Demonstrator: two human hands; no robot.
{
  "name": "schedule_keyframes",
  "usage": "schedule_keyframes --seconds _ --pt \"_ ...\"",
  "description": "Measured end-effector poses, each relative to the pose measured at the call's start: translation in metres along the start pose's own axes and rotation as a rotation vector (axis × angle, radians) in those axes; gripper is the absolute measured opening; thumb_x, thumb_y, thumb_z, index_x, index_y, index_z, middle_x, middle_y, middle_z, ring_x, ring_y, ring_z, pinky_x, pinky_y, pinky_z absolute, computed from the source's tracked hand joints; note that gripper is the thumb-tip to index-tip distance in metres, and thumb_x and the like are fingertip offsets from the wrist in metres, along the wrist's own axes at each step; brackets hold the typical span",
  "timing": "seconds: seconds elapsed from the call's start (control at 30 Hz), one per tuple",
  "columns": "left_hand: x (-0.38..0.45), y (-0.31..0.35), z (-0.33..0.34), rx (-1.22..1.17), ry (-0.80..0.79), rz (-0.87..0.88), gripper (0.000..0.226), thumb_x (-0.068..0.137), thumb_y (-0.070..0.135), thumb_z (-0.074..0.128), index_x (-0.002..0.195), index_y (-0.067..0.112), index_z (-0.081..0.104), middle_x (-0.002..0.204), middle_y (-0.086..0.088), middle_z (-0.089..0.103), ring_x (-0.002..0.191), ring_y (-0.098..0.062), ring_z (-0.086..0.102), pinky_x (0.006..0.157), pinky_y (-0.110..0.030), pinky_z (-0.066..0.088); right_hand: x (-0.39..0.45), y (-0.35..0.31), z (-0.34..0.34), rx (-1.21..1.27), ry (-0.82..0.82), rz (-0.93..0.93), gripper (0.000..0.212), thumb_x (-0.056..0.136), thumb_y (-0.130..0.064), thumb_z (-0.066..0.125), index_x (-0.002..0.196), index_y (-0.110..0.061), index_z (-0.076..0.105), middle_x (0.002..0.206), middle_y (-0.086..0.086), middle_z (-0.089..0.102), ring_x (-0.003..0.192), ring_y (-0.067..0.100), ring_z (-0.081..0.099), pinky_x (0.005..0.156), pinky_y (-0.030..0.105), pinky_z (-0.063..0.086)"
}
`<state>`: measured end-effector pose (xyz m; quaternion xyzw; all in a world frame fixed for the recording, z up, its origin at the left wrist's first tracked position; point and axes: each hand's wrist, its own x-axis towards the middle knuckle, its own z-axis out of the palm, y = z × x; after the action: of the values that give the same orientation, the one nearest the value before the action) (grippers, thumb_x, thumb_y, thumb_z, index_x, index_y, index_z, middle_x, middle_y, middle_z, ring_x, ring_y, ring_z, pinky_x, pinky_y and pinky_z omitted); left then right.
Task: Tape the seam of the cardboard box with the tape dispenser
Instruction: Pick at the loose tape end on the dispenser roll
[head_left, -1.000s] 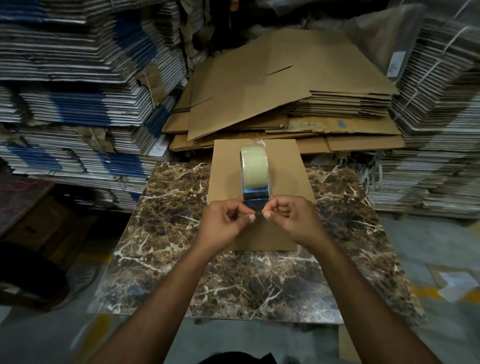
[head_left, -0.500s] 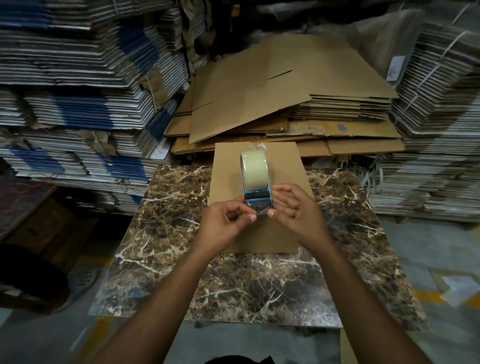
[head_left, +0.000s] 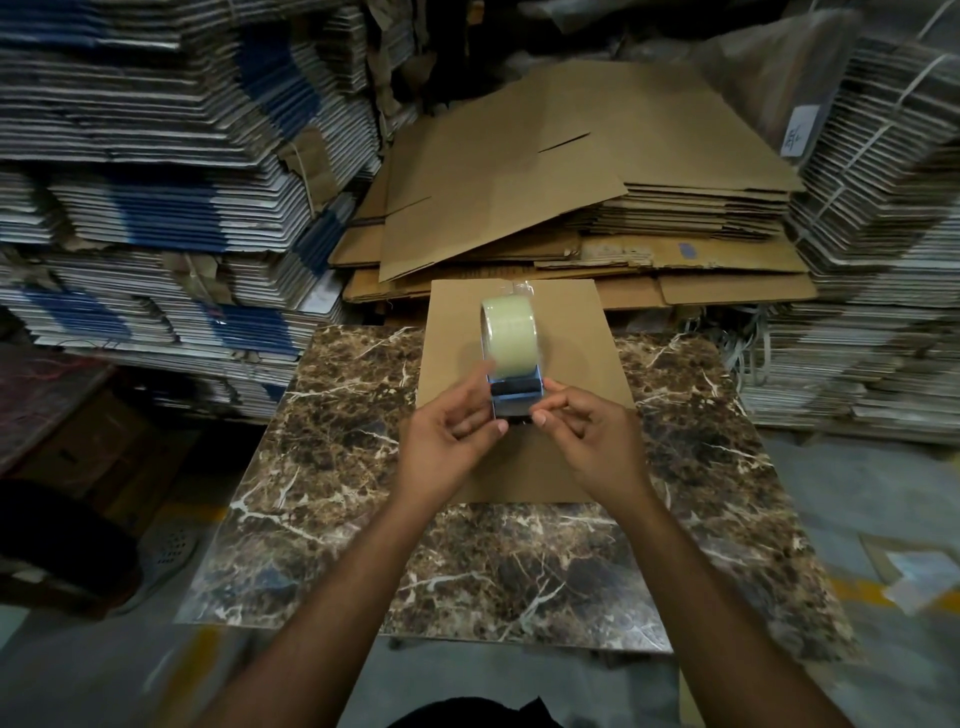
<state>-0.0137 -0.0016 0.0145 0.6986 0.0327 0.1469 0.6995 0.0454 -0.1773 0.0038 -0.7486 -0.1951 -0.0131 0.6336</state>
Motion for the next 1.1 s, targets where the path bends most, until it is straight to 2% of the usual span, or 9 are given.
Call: schedule_keyframes --seconds 0.07,0.1,0.23,0.33,0.43,0.57,0.77,0.97,1.1 --pt "0.001 -0.002 -0.001 -0.070 -0.015 -0.018 0.080 0.082 -0.009 0.073 0.142 0.037 0.048 0.132 -0.011 0.066 0.123 -0.017 0.064 0.103 -0.033 0.052 -0.001 0.002 0.000 0.030 -0.006 0.002 0.018 0.088 -0.002 0.071 0.089 -0.020 0.075 0.119 -0.006 0.069 0.123 0.005 0.062 0.096 0.025 0.055" --pt "0.001 -0.003 0.000 -0.064 -0.009 -0.029 0.076 0.081 -0.008 0.075 0.140 0.034 0.051 0.131 -0.012 0.067 0.123 -0.018 0.064 0.103 -0.034 0.052 -0.002 0.003 0.000 0.042 -0.007 0.006 0.018 0.088 -0.002 0.071 0.089 -0.019 0.075 0.120 -0.004 0.069 0.124 0.005 0.061 0.096 0.024 0.054" --pt "0.002 -0.007 0.004 0.045 0.075 -0.048 0.036 0.079 -0.001 0.079 0.108 0.020 0.072 0.120 -0.006 0.073 0.110 -0.017 0.071 0.096 -0.028 0.056 -0.002 0.005 -0.001 0.080 -0.013 0.027 0.013 0.089 -0.001 0.070 0.094 -0.012 0.075 0.129 0.009 0.067 0.119 -0.001 0.062 0.093 0.018 0.053" --pt "0.003 -0.013 0.004 0.122 0.103 0.012 0.021 0.080 0.003 0.079 0.099 0.013 0.077 0.119 -0.003 0.073 0.096 -0.007 0.074 0.086 -0.021 0.057 -0.002 0.005 0.000 0.088 -0.010 0.036 0.012 0.088 0.001 0.069 0.097 -0.006 0.074 0.131 0.014 0.065 0.108 -0.008 0.066 0.089 0.015 0.053" --pt "0.003 -0.017 0.005 0.106 0.113 0.038 0.018 0.082 0.006 0.078 0.094 0.020 0.078 0.109 0.002 0.077 0.095 -0.011 0.074 0.085 -0.026 0.057 0.000 0.006 -0.001 0.100 -0.016 0.047 0.012 0.088 0.003 0.068 0.100 0.001 0.073 0.131 0.016 0.064 0.104 -0.010 0.066 0.088 0.014 0.053" --pt "0.002 -0.020 0.005 0.118 0.144 0.040 0.015 0.085 0.008 0.076 0.095 0.019 0.079 0.113 -0.001 0.076 0.102 -0.009 0.073 0.089 -0.029 0.057 0.001 0.007 -0.002 0.108 0.003 0.032 0.016 0.088 0.000 0.070 0.100 -0.010 0.075 0.125 0.014 0.069 0.107 -0.004 0.067 0.090 0.018 0.054" --pt "0.000 -0.018 0.010 0.062 0.162 0.024 0.017 0.081 0.005 0.078 0.093 0.017 0.078 0.111 -0.003 0.076 0.098 -0.006 0.073 0.087 -0.022 0.055 0.002 0.015 0.003 0.208 0.077 0.135 0.012 0.088 -0.005 0.072 0.098 -0.010 0.078 0.119 0.010 0.073 0.113 0.016 0.069 0.099 0.047 0.056" --pt "-0.002 -0.017 0.013 -0.022 0.174 -0.010 0.024 0.081 0.003 0.079 0.103 0.013 0.075 0.102 0.000 0.078 0.095 -0.011 0.075 0.087 -0.024 0.058 0.001 0.011 0.002 0.181 0.058 0.136 0.011 0.088 -0.005 0.072 0.095 -0.012 0.078 0.119 0.009 0.072 0.115 0.007 0.067 0.099 0.042 0.056" --pt "-0.001 -0.020 0.012 0.031 0.182 0.016 0.016 0.082 0.007 0.078 0.097 0.011 0.078 0.105 -0.003 0.078 0.098 -0.014 0.074 0.090 -0.031 0.058 0.000 0.009 0.001 0.175 0.054 0.126 0.013 0.087 -0.006 0.072 0.094 -0.015 0.077 0.119 0.008 0.073 0.116 0.006 0.066 0.100 0.041 0.055"
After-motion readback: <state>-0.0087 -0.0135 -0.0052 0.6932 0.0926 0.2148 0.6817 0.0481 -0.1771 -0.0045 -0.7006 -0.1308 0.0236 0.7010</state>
